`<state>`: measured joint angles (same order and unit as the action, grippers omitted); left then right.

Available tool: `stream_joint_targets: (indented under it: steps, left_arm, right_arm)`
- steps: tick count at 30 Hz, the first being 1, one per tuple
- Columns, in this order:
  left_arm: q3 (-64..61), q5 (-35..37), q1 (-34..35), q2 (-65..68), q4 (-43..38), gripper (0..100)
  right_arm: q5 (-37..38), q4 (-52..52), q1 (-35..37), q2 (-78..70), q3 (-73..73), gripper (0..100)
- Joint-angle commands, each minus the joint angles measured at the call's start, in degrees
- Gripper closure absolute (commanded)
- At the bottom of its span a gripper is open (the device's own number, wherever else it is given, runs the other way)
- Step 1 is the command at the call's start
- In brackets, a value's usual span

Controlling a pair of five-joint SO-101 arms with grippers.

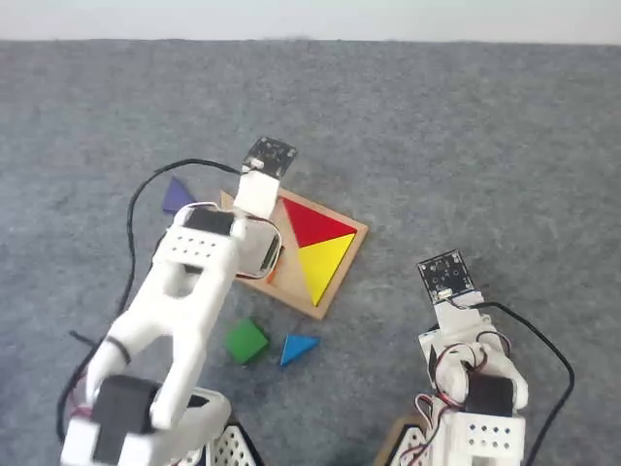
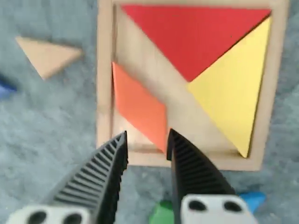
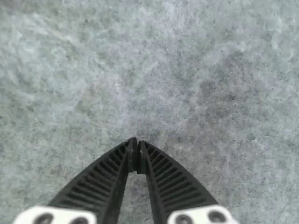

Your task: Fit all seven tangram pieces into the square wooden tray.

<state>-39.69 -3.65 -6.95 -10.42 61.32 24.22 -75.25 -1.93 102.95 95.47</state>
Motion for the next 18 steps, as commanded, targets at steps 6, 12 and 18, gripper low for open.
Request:
stream_joint_targets:
  steps: [6, 12, 18]
  left_arm:
    - [11.4, 4.2, -0.7, 16.5, 2.2, 86]
    - [14.8, 4.0, -0.4, 20.3, 0.4, 86]
    - [21.4, 2.7, -0.2, 25.9, -0.6, 86]
  right_arm:
    - [0.4, -0.1, 0.2, 0.9, 1.0, 99.1]
    - [0.4, -0.1, 0.2, 0.9, 1.0, 99.1]
    - [0.4, -0.1, 0.2, 0.9, 1.0, 99.1]
